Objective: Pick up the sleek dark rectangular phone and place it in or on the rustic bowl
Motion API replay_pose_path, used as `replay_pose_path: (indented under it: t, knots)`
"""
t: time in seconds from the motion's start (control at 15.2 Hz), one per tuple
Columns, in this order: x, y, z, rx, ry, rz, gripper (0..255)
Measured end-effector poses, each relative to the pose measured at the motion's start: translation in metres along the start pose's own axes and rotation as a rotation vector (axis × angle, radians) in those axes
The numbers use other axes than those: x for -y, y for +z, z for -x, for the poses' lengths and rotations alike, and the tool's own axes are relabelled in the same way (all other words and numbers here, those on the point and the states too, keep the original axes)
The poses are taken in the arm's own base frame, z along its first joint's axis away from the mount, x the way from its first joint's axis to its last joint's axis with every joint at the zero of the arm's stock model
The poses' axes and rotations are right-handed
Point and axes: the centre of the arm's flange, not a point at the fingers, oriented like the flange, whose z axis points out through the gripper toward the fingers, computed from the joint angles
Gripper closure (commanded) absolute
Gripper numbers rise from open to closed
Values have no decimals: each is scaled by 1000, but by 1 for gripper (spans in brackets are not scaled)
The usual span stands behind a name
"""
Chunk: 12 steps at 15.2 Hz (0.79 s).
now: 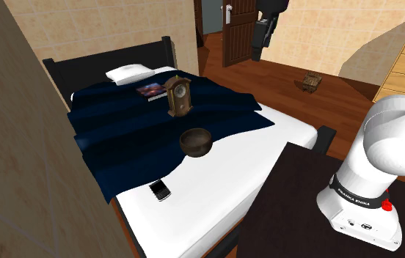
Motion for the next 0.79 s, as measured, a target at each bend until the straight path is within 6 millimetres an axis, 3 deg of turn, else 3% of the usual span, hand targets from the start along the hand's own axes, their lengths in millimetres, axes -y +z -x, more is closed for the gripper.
replay_pose_path:
  t: [0.13, 0.26, 0.66, 0.79]
  knots:
    - [4, 4, -1, 0, 2, -1, 0]
    - [15, 21, -7, -1, 10, -5, 0]
    - [46, 84, -28, -6, 41, -19, 0]
    - [65, 104, -36, -9, 51, -24, 0]
